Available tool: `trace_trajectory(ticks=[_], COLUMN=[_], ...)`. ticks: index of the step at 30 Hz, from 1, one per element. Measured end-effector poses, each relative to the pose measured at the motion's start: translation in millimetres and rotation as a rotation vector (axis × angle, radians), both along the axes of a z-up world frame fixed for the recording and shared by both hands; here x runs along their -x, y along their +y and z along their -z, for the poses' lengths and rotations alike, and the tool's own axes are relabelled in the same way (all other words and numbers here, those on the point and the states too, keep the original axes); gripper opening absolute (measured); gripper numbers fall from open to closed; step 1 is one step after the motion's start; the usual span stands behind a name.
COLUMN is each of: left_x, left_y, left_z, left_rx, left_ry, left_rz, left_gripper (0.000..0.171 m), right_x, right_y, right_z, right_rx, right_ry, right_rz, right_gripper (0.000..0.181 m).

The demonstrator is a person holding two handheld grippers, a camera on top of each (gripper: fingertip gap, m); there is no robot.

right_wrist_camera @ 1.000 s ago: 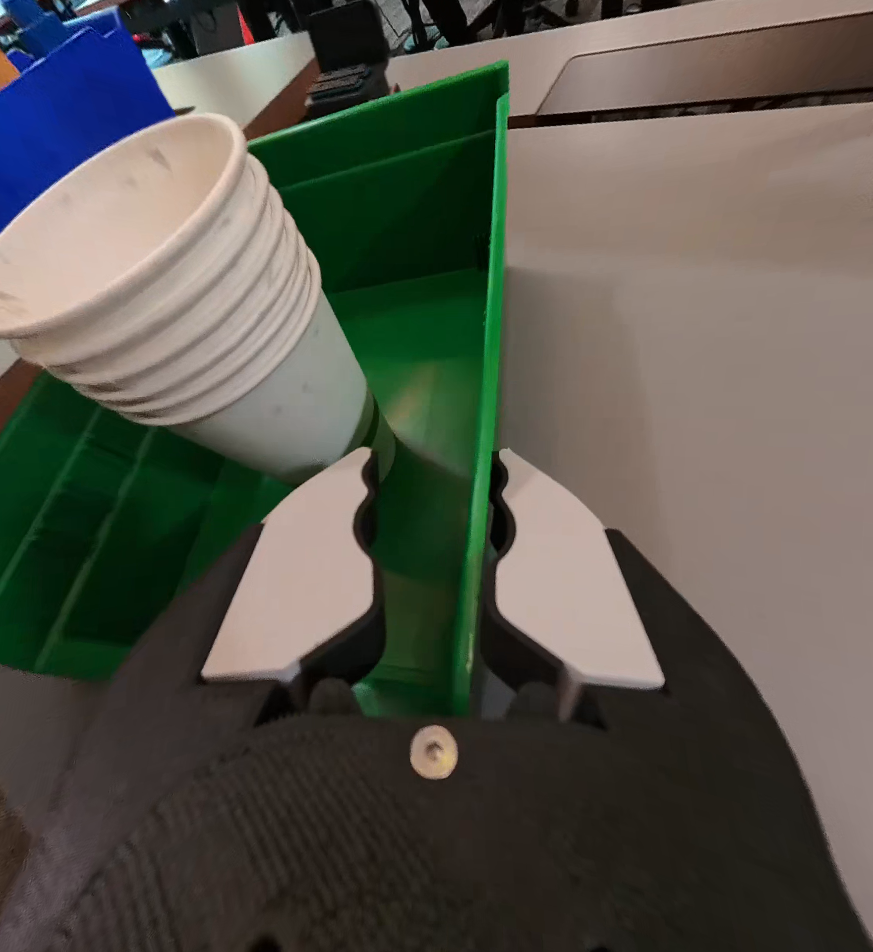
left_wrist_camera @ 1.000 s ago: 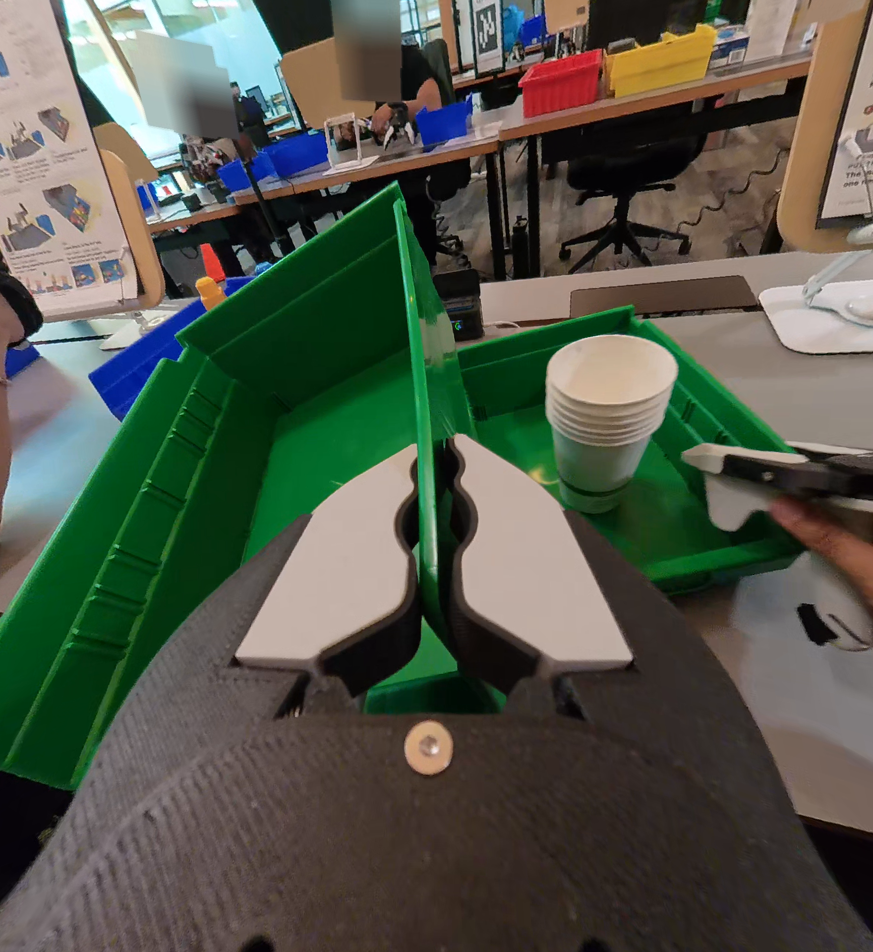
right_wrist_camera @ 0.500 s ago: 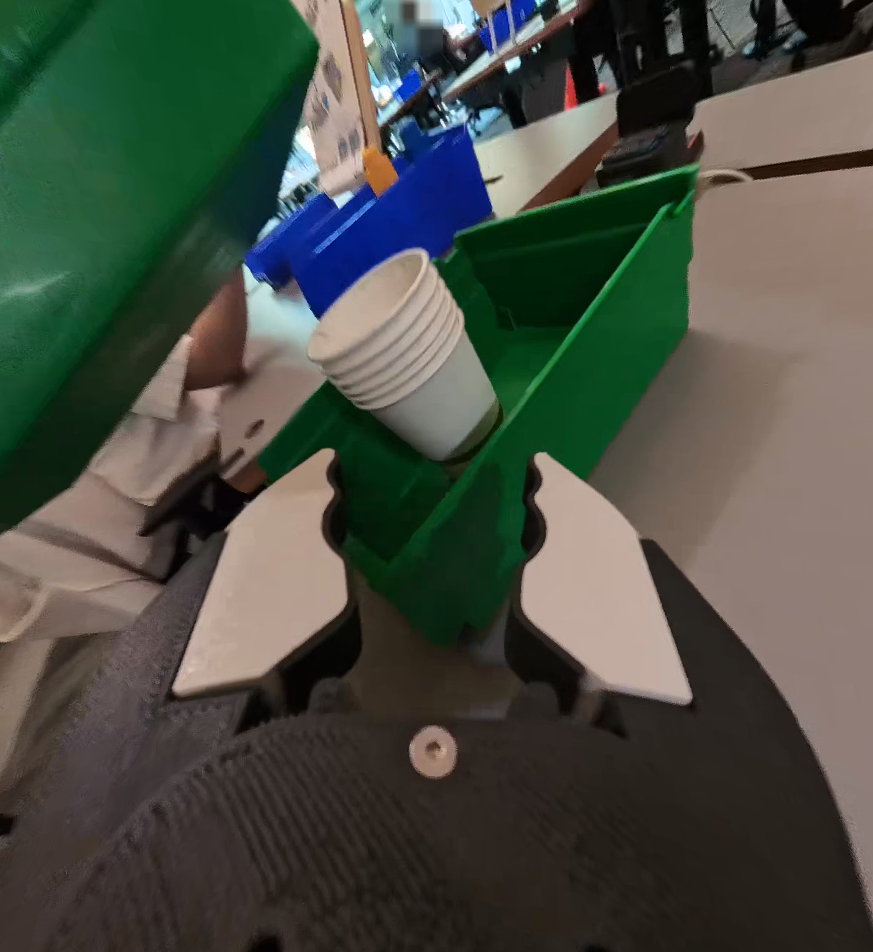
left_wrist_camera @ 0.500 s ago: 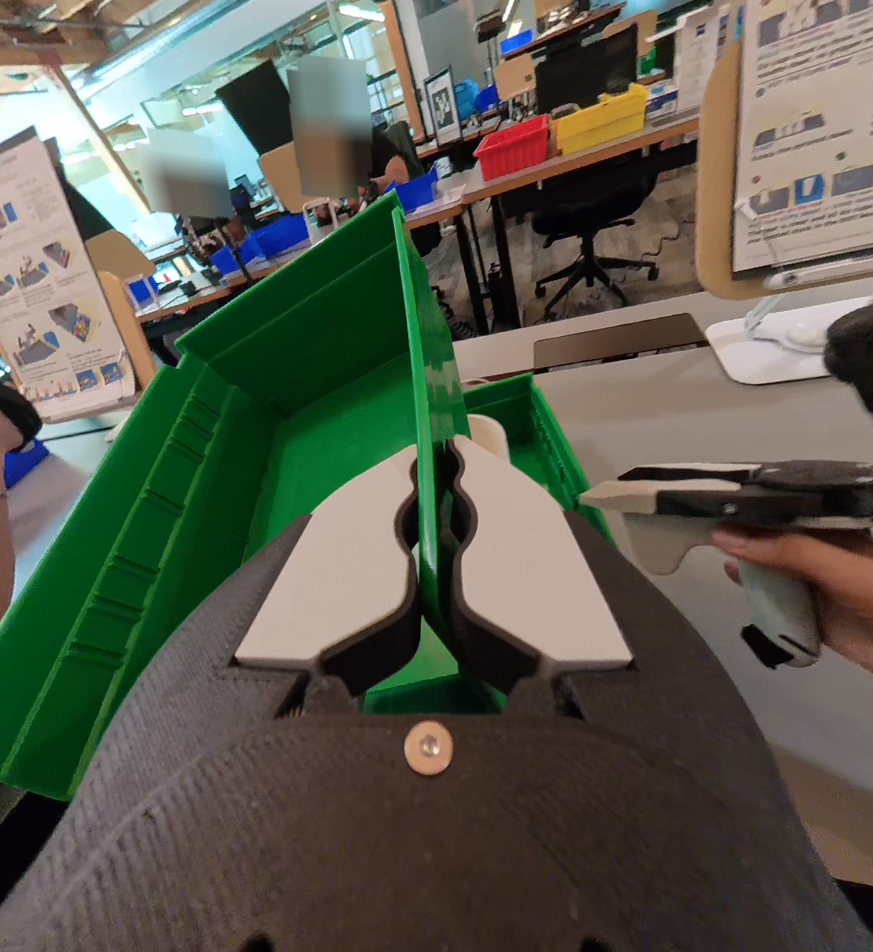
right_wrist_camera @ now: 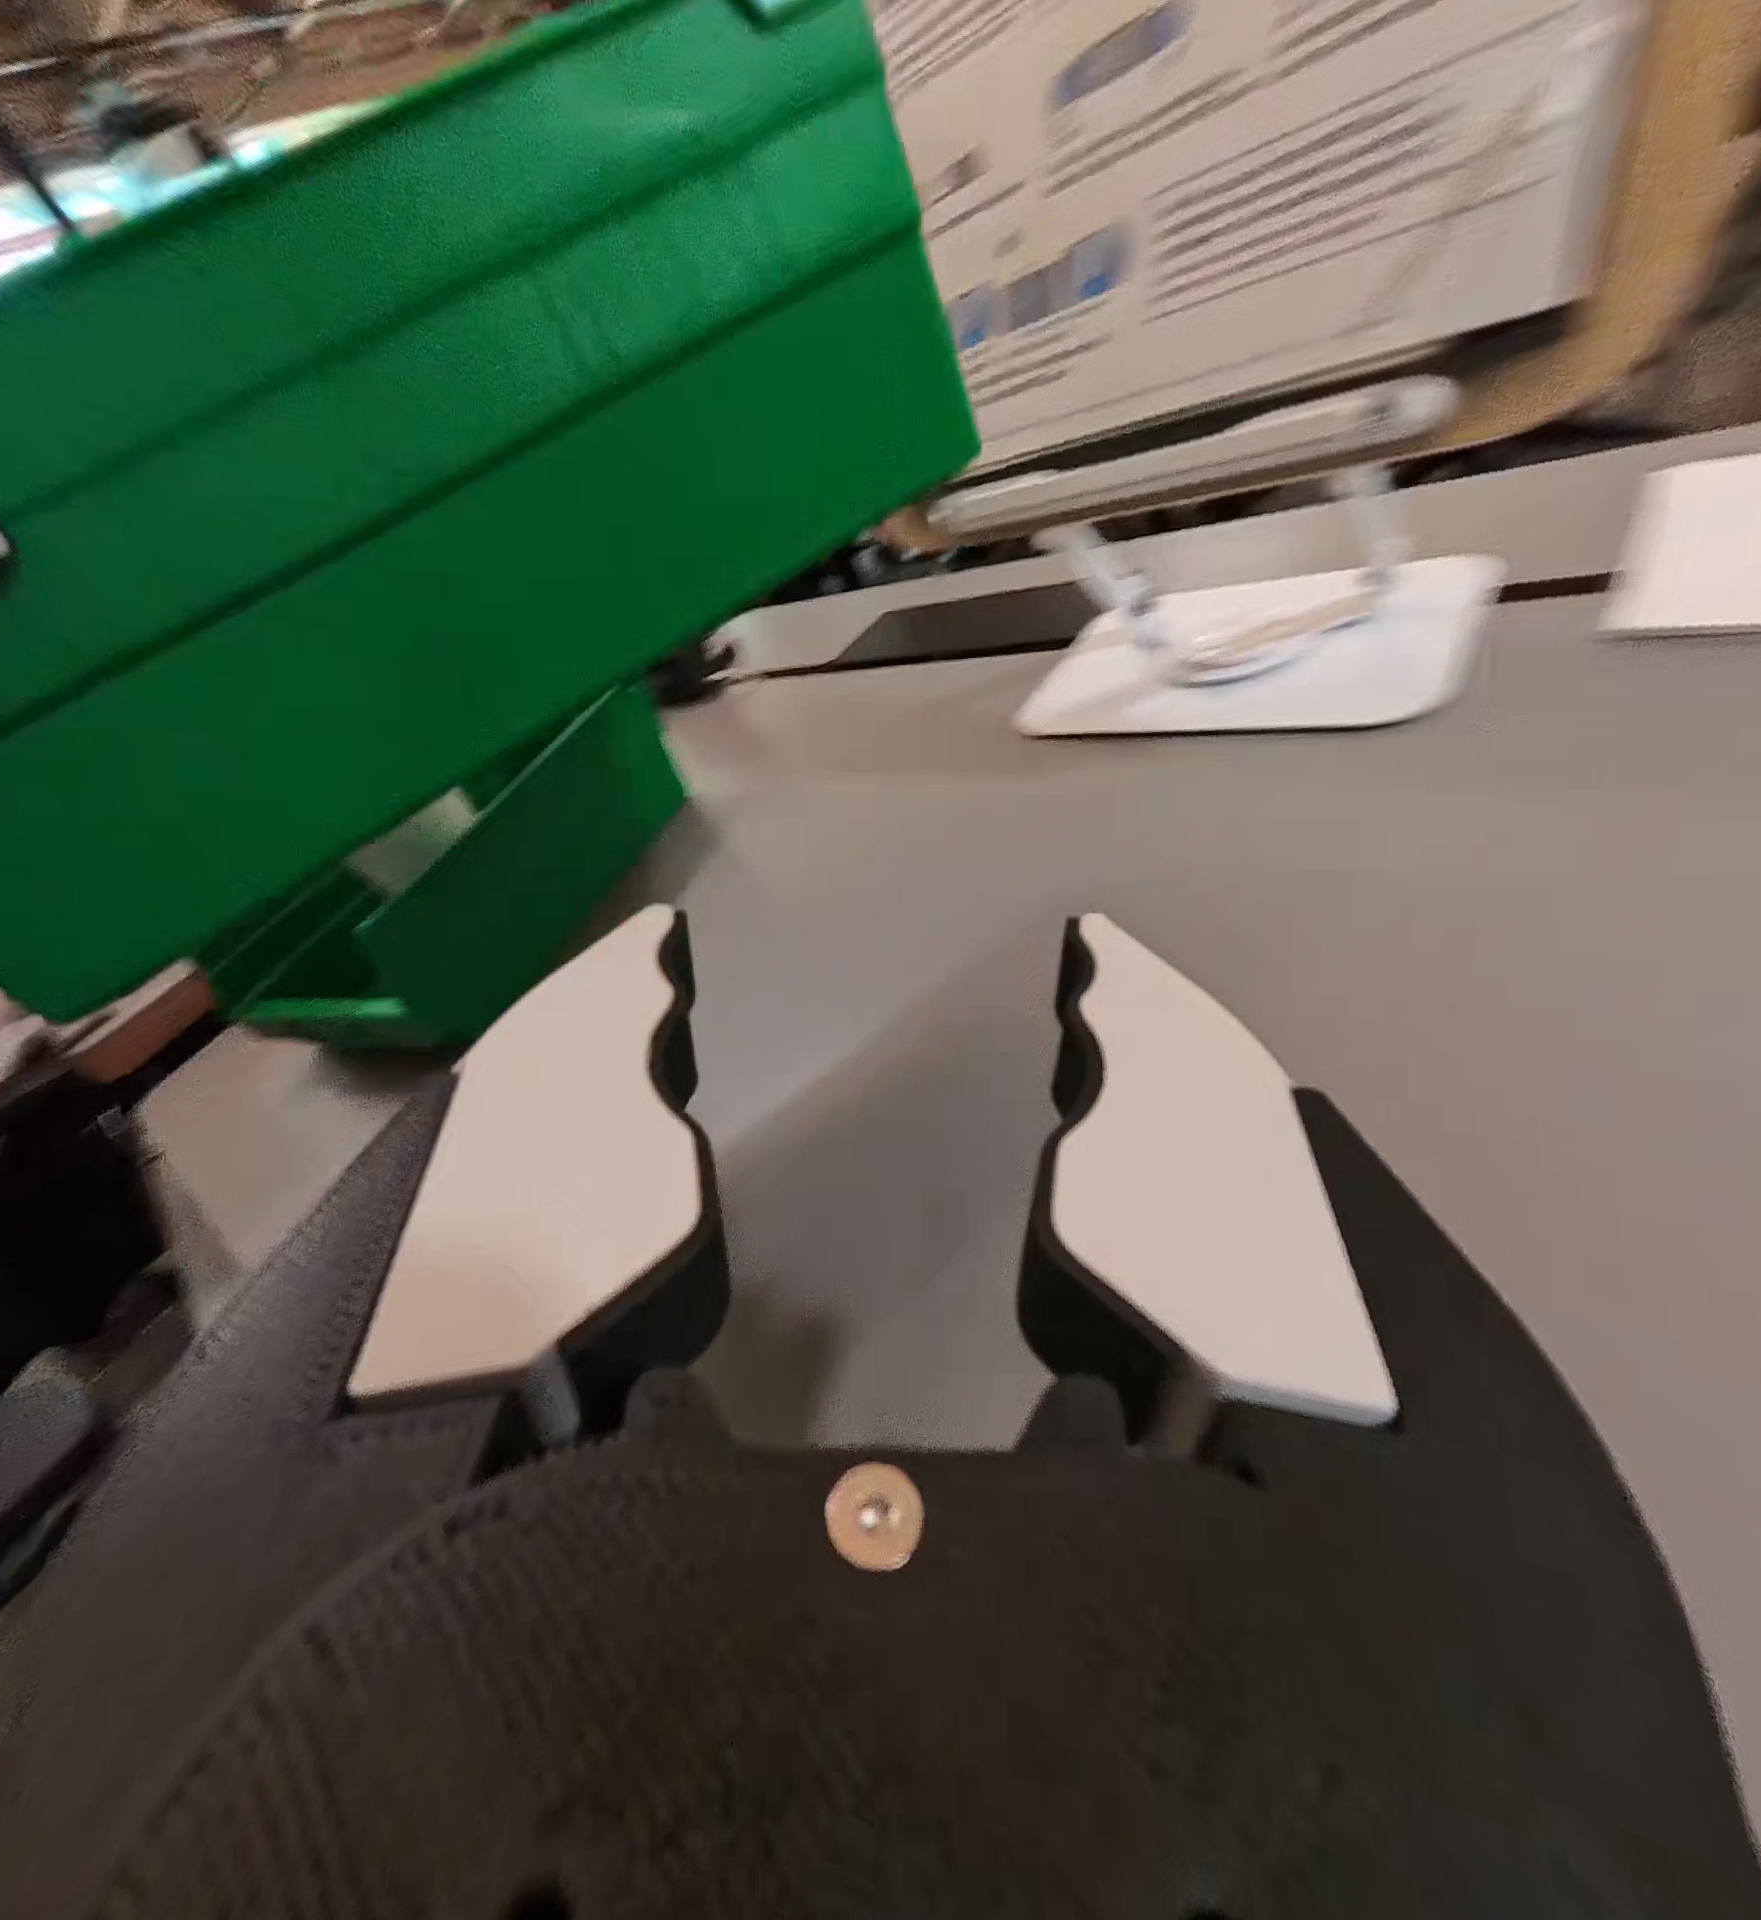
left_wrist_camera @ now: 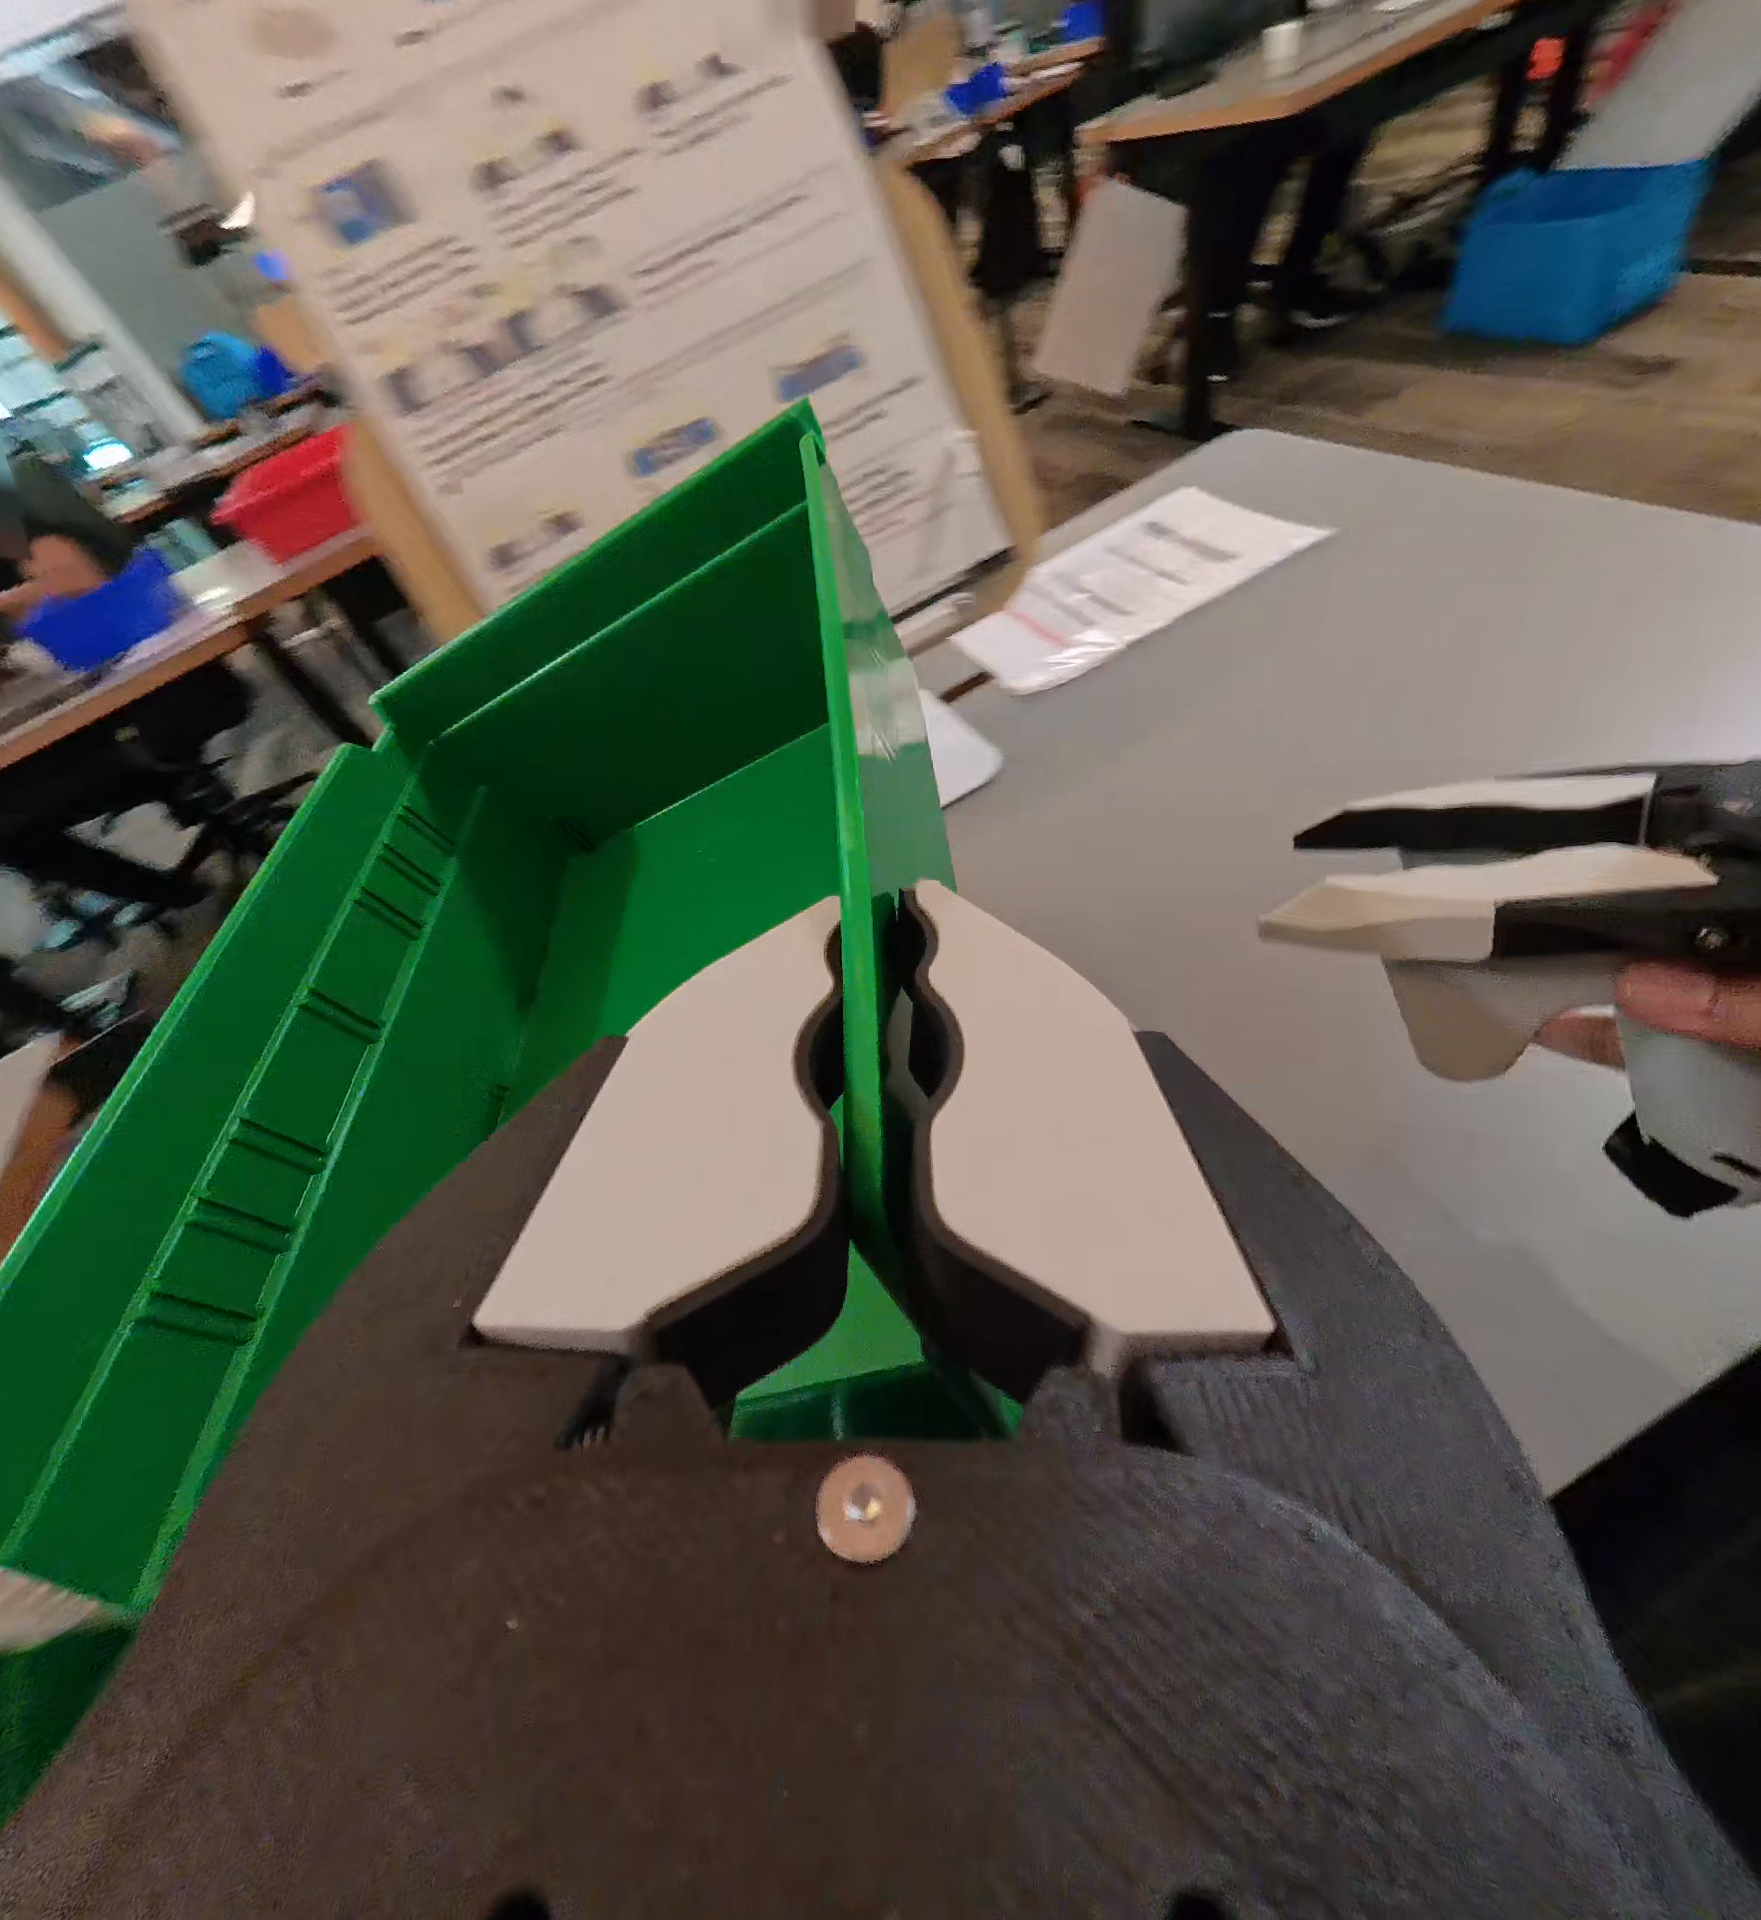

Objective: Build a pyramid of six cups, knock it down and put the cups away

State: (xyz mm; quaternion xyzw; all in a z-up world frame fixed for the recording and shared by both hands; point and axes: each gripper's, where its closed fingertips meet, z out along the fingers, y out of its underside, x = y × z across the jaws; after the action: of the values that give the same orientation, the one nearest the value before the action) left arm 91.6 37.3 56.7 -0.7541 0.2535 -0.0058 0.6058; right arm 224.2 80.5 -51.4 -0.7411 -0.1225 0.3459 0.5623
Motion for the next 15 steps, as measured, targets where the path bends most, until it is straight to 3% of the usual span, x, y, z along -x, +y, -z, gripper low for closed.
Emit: trace_trajectory(ticks=[2, 4, 7, 12, 15], left_x=[-47, -91, -149, -224, -257], left_y=[4, 8, 19, 46, 59], left_z=[14, 33, 66, 120, 133], left_rx=[0.018, 0.033, 0.069, 0.146, 0.125], left_ry=[0.016, 0.034, 0.039, 0.069, 0.09], left_rz=[0.09, 0.161, 0.241, 0.368, 0.402], left_gripper=[0.007, 0.007, 0.007, 0.007, 0.006], right_x=[-53, -92, -147, -217, -245], right_y=[-1, 1, 17, 20, 11], right_z=[1, 15, 34, 55, 58], right_rx=[-0.036, -0.031, 0.001, 0.088, 0.114], right_ry=[-0.01, -0.112, -0.193, -0.118, -0.111], right_rz=[0.115, 0.162, 0.297, 0.486, 0.572], right_gripper=[0.059, 0.032, 0.033, 0.043, 0.046])
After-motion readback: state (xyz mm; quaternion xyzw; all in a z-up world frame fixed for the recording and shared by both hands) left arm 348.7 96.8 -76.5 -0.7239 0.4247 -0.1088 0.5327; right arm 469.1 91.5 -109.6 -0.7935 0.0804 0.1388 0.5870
